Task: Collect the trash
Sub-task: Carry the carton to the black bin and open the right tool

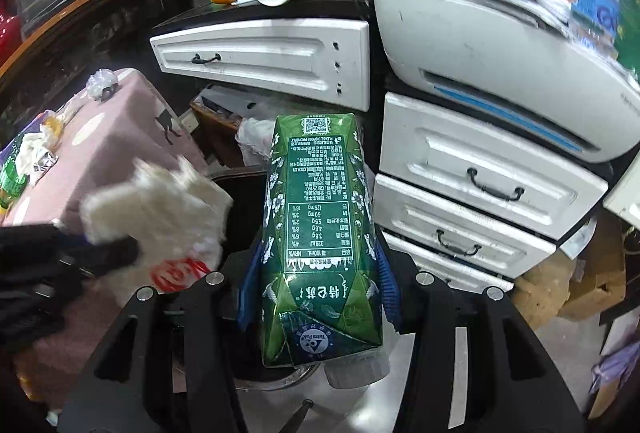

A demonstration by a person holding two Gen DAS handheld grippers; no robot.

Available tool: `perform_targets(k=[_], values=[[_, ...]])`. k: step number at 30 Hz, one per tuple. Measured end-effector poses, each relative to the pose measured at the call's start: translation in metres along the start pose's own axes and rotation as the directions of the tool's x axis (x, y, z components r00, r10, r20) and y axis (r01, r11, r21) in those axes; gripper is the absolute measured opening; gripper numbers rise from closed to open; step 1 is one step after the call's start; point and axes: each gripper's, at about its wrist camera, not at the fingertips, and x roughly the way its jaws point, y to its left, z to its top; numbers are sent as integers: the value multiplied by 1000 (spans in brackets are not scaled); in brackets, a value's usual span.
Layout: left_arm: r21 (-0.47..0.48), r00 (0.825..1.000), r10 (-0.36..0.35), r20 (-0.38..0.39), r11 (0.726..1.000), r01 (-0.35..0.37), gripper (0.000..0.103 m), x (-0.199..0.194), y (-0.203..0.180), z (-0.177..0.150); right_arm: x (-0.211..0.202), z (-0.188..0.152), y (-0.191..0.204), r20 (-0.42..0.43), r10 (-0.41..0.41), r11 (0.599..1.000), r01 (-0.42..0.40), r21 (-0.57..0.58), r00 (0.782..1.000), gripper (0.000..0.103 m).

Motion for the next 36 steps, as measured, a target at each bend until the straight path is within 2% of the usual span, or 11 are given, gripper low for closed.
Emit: perform_targets(k=[2,4,5,6,7,12,16,22,27,33,36], values=[[5,999,18,-44,1000,-18,16,14,0,-4,3,-2,0,-8,3,1000,-3,4,1000,49],[15,997,30,-67,999,-29,33,24,-2,-7,5,-3,1,-15,3,1000,-3,4,1000,49],[20,996,29,-82,999,-27,58,27,-3,-9,7,-4,1,-19,2,1000,-2,4,1000,49],[24,996,26,-88,999,-24,78,29,-3,-9,9,-4,1,-22,0,1000,0,3,1000,49],[25,996,23,-82,999,-21,81,28,-4,-10,11,-4,0,-25,-1,1000,1,3,1000,49],[38,997,8,-74,999,-5,86,18,-8,-11,18,-6,-3,-43,-8,1000,9,17,999,49],[44,999,14,-37,999,-12,91,6,-11,-10,21,-7,-1,-54,-4,1000,5,14,999,49],[78,997,79,17,994,-80,93,-26,-11,-12,31,-13,29,-92,44,998,-48,-47,995,49],[59,993,92,76,994,-97,96,-56,3,-14,48,-18,63,-148,76,988,-95,-125,986,49],[23,966,210,154,976,-216,97,-96,33,-19,78,-19,74,-229,103,986,-129,-102,968,49],[-15,954,243,177,970,-244,97,-112,52,-26,96,-27,82,-279,91,985,-128,-119,956,50]])
